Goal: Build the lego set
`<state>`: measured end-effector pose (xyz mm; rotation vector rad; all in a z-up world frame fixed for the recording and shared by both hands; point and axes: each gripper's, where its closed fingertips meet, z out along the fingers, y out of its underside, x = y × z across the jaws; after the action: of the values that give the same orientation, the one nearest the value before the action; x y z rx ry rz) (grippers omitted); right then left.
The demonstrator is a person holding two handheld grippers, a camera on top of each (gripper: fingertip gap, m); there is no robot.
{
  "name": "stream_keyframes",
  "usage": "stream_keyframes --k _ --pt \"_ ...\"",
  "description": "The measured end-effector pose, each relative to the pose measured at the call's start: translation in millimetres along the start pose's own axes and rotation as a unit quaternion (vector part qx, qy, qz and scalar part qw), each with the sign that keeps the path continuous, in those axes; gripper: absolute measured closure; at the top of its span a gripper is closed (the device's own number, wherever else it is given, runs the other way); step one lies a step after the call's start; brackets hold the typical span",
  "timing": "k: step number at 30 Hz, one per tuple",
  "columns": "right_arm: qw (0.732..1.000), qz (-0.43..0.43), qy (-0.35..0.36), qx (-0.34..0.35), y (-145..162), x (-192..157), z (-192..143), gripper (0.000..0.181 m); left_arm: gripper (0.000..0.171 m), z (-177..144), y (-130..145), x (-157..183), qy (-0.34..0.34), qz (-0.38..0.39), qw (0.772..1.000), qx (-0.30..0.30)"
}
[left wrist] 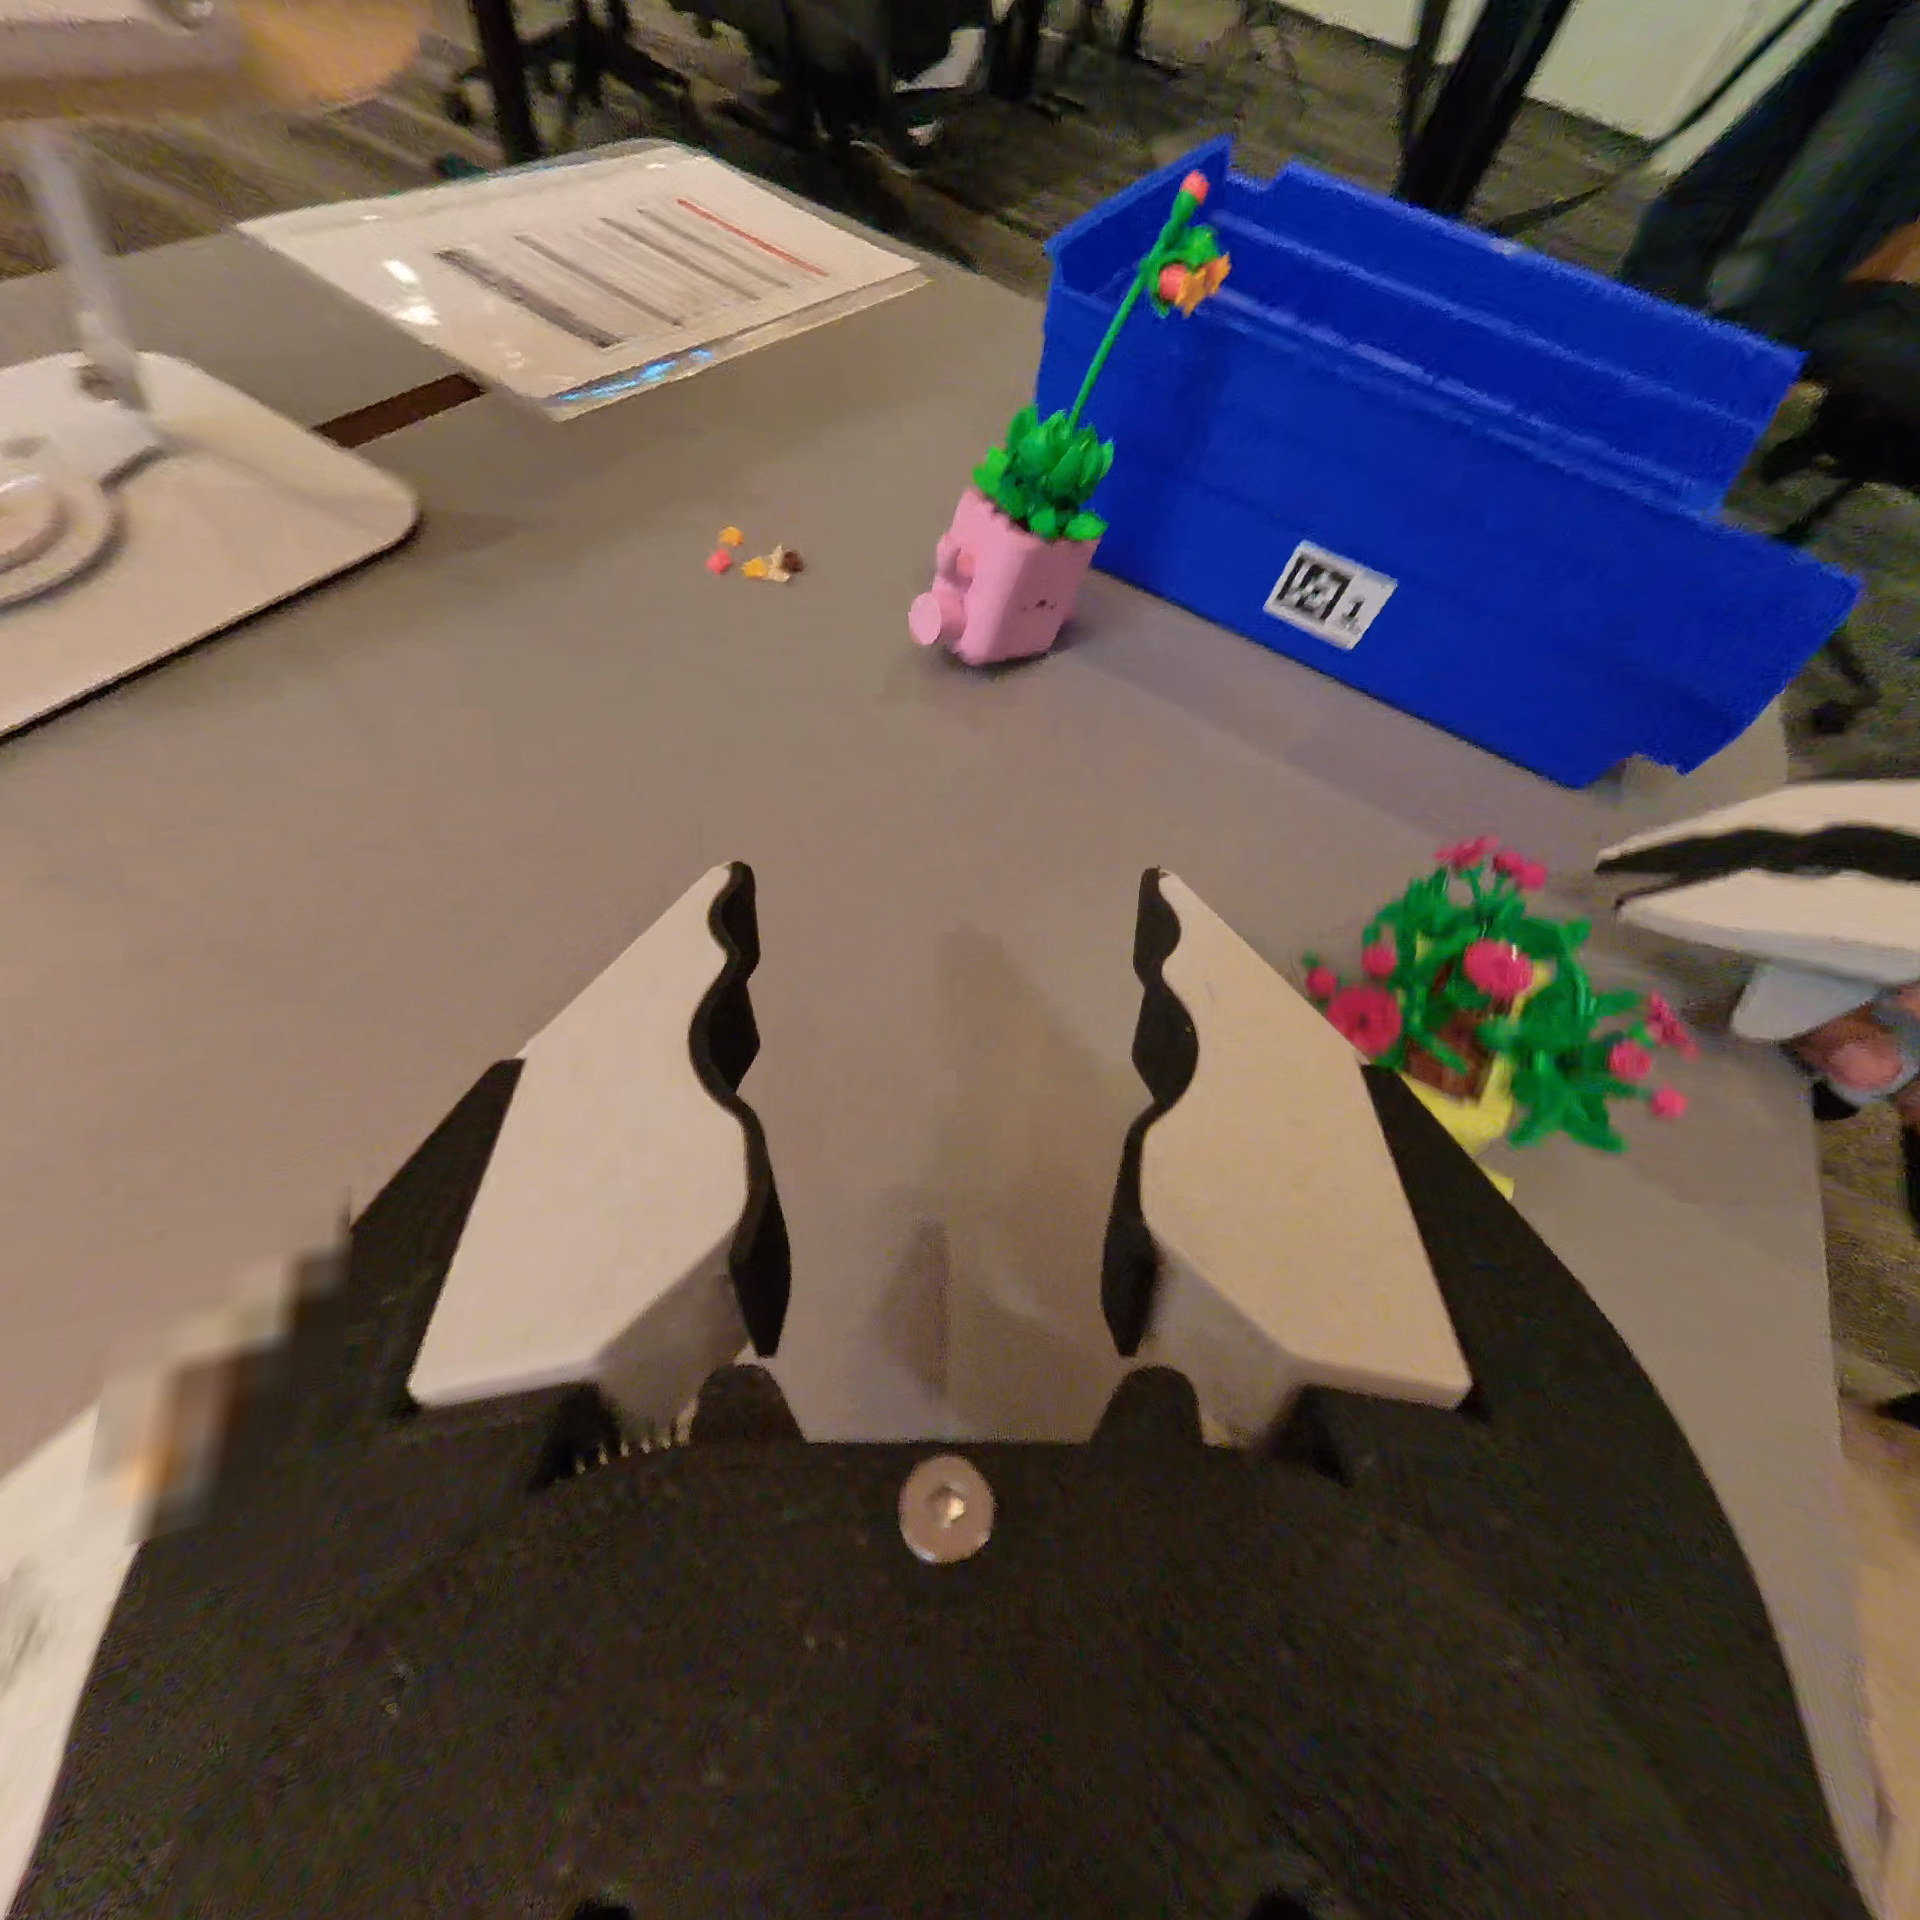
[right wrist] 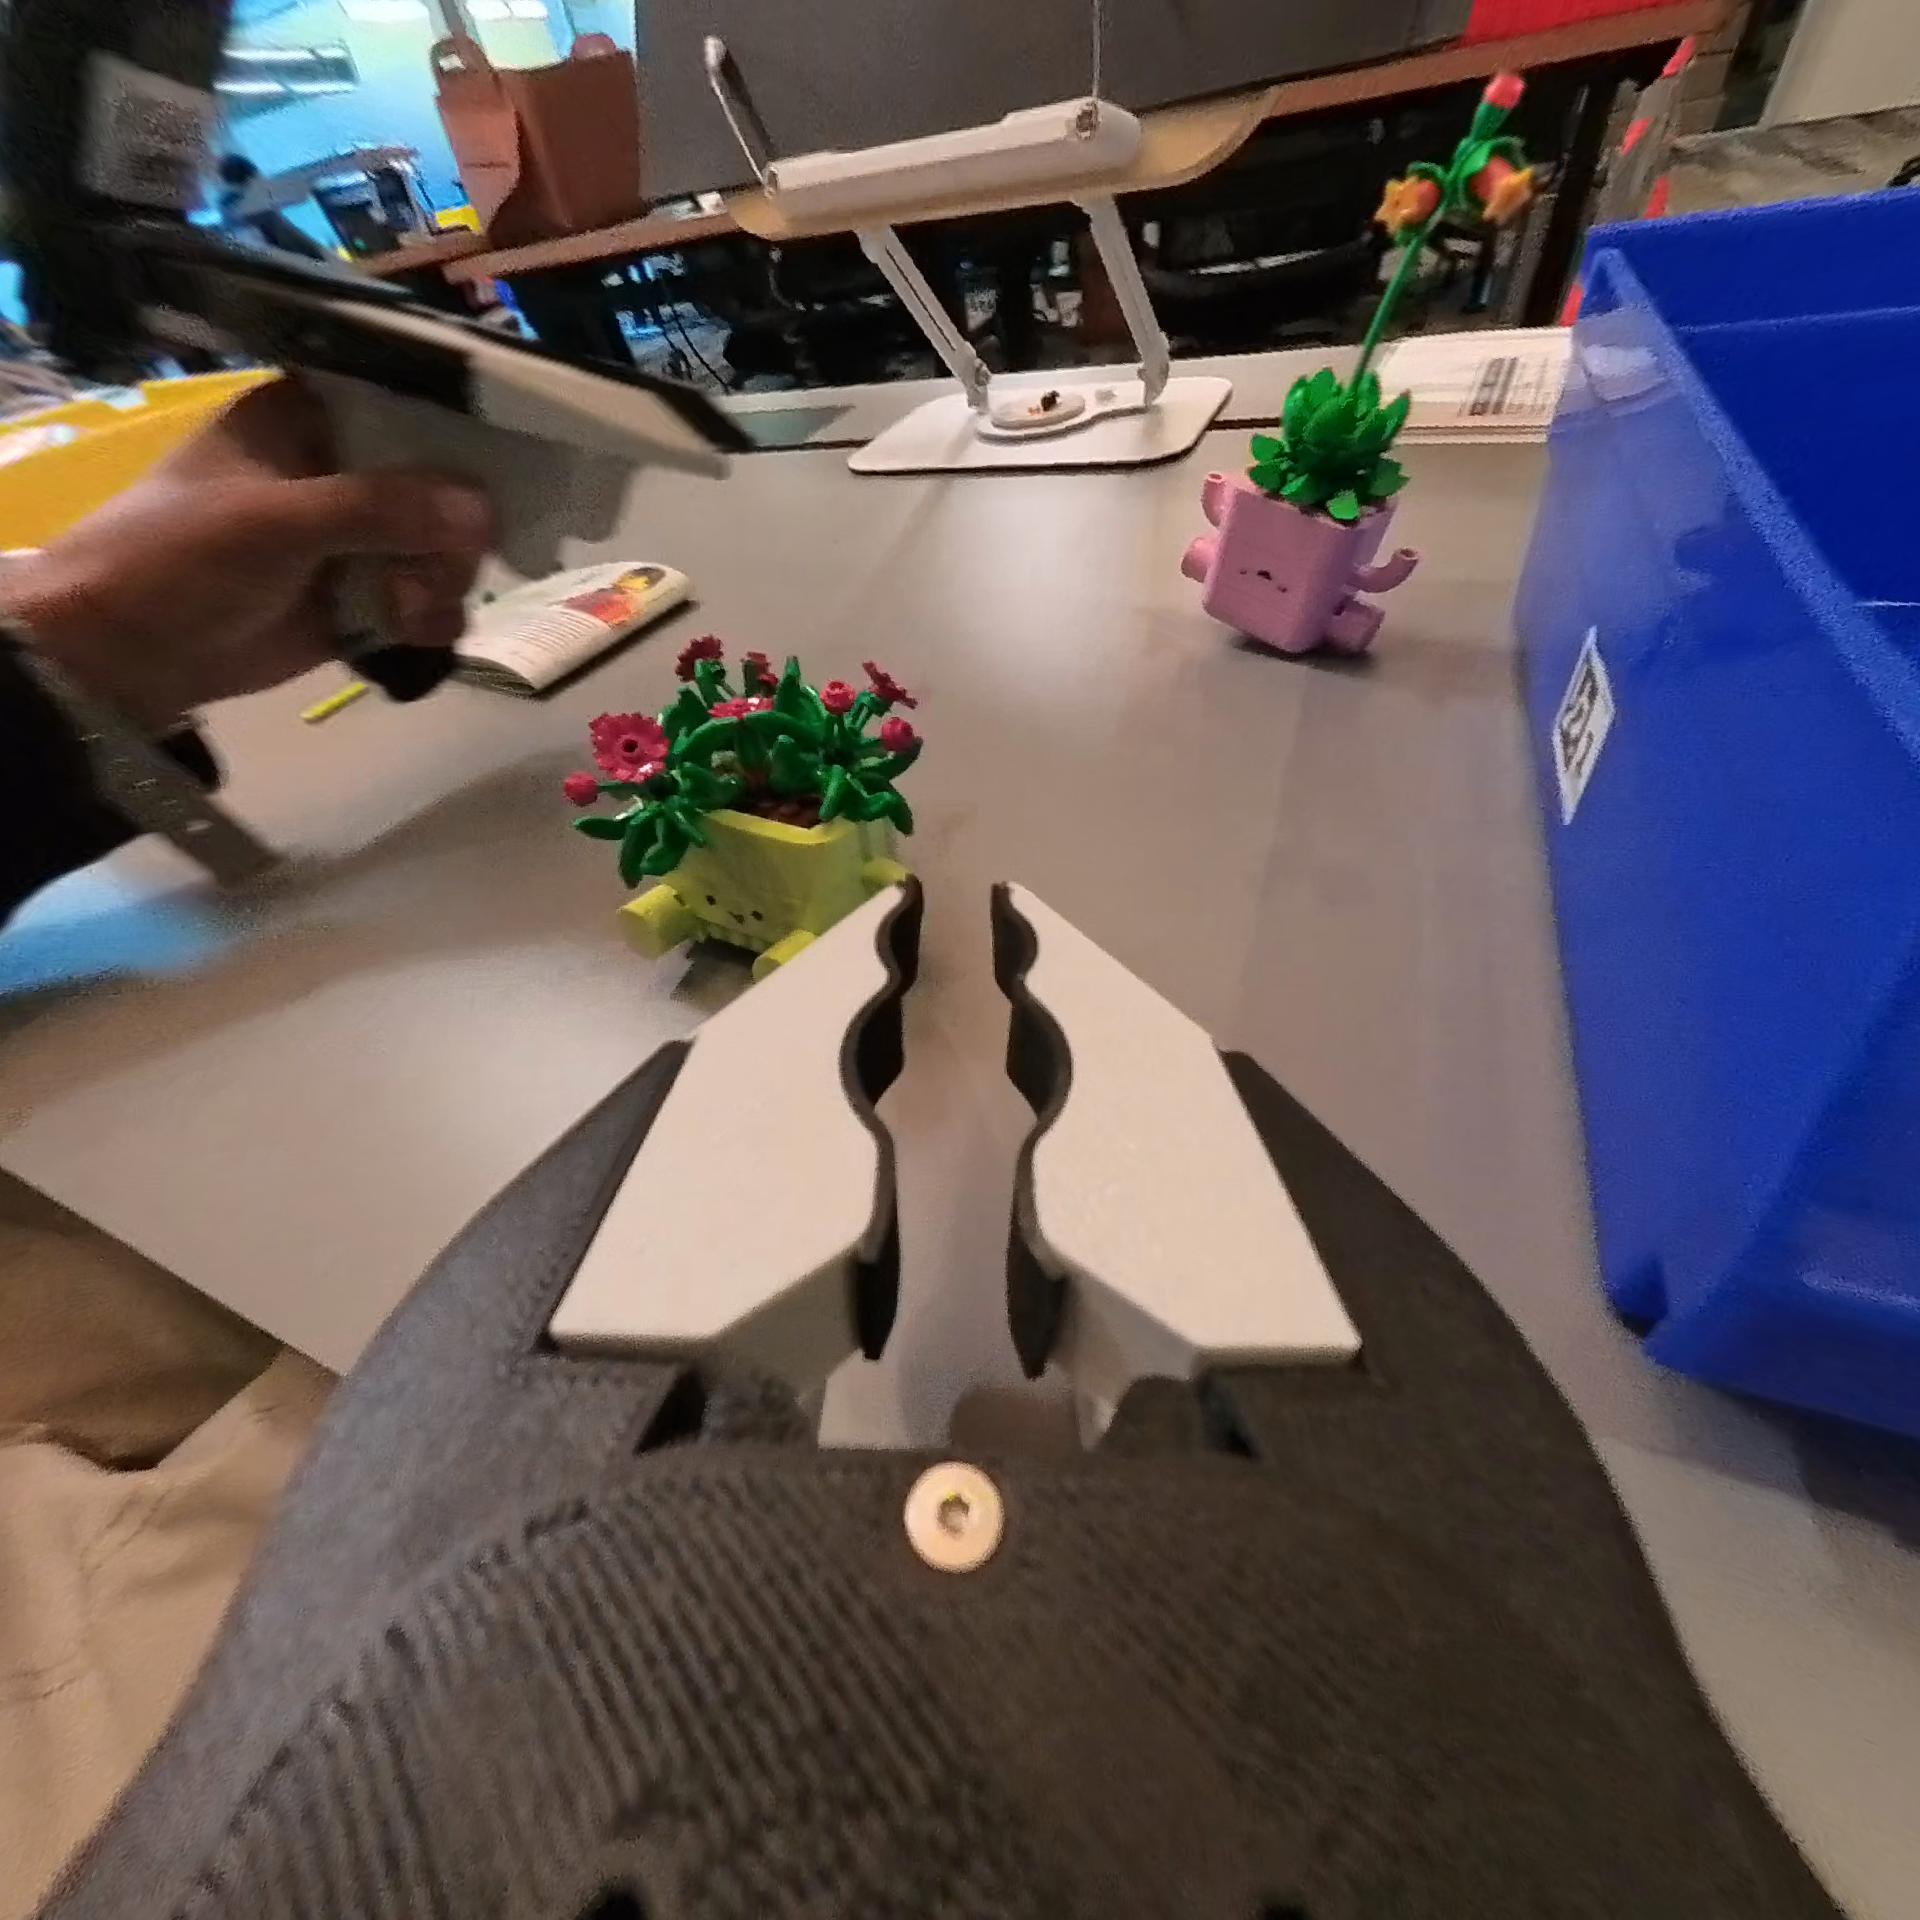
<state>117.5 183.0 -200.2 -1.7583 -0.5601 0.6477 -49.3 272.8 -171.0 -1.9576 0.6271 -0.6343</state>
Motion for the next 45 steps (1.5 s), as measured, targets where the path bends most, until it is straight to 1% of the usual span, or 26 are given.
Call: stream_keyframes --k 2,3,7,10,12,14,16,18,21,23,24,25,26,27,28,32,36,39,40,42,45 --pt "1.000 -0.005 -0.019 -0.001 1 -5 0 0.164 0.099 26 -16 0 0.038 -0.009 0.999 0.004" --pt "0.999 -0.018 -0.035 -0.009 3 -11 0 0.158 0.099 39 -21 0 0.053 -0.007 0.999 0.000" --pt "0.993 -0.070 -0.067 -0.065 15 -26 5 0.133 0.093 86 -28 -3 0.083 0.036 0.996 -0.027" --pt "0.990 -0.089 -0.076 -0.082 14 -31 5 0.127 0.084 111 -24 -1 0.106 0.072 0.991 -0.047" --pt "0.988 -0.083 -0.085 -0.095 12 -31 6 0.124 0.081 124 -29 2 0.122 0.089 0.988 -0.041" --pt "0.986 -0.068 -0.101 -0.113 11 -31 9 0.114 0.079 136 -37 7 0.145 0.101 0.984 -0.031" --pt "0.986 -0.068 -0.105 -0.109 4 -27 13 0.113 0.075 149 -44 14 0.173 0.110 0.978 -0.032" --pt "0.986 -0.066 -0.120 -0.093 -4 -27 19 0.111 0.073 165 -44 19 0.196 0.120 0.972 -0.053" --pt "0.981 -0.069 -0.159 -0.085 -9 -35 26 0.102 0.073 185 -31 16 0.208 0.159 0.960 -0.101" --pt "0.977 -0.079 -0.173 -0.092 -7 -39 30 0.098 0.076 184 -21 27 0.256 0.173 0.943 -0.126" --pt "0.976 -0.084 -0.176 -0.099 -6 -39 34 0.097 0.088 183 -19 30 0.270 0.172 0.938 -0.131" --pt "0.974 -0.088 -0.177 -0.106 -4 -38 37 0.096 0.105 182 -18 31 0.273 0.174 0.937 -0.132" --pt "0.973 -0.092 -0.178 -0.112 -3 -37 40 0.095 0.112 181 -17 31 0.272 0.178 0.937 -0.130" --pt "0.972 -0.094 -0.178 -0.118 -2 -35 43 0.095 0.126 180 -17 31 0.269 0.183 0.937 -0.127" --pt "0.971 -0.094 -0.181 -0.121 -1 -35 45 0.094 0.134 177 -16 31 0.269 0.185 0.937 -0.124" --pt "0.969 -0.078 -0.196 -0.126 -1 -34 45 0.098 0.135 168 -13 27 0.264 0.173 0.941 -0.121" --pt "0.969 -0.077 -0.202 -0.122 -3 -35 44 0.104 0.136 152 -9 19 0.247 0.152 0.950 -0.119" --pt "0.967 -0.077 -0.205 -0.132 1 -36 43 0.104 0.135 134 -1 12 0.224 0.143 0.956 -0.124" --pt "0.966 -0.077 -0.206 -0.137 3 -36 42 0.106 0.135 126 2 8 0.214 0.139 0.959 -0.126" --pt "0.962 -0.073 -0.219 -0.146 6 -38 37 0.117 0.135 110 7 -1 0.190 0.126 0.965 -0.127" --pt "0.963 -0.068 -0.214 -0.150 8 -35 32 0.120 0.135 84 18 -9 0.168 0.085 0.974 -0.128"
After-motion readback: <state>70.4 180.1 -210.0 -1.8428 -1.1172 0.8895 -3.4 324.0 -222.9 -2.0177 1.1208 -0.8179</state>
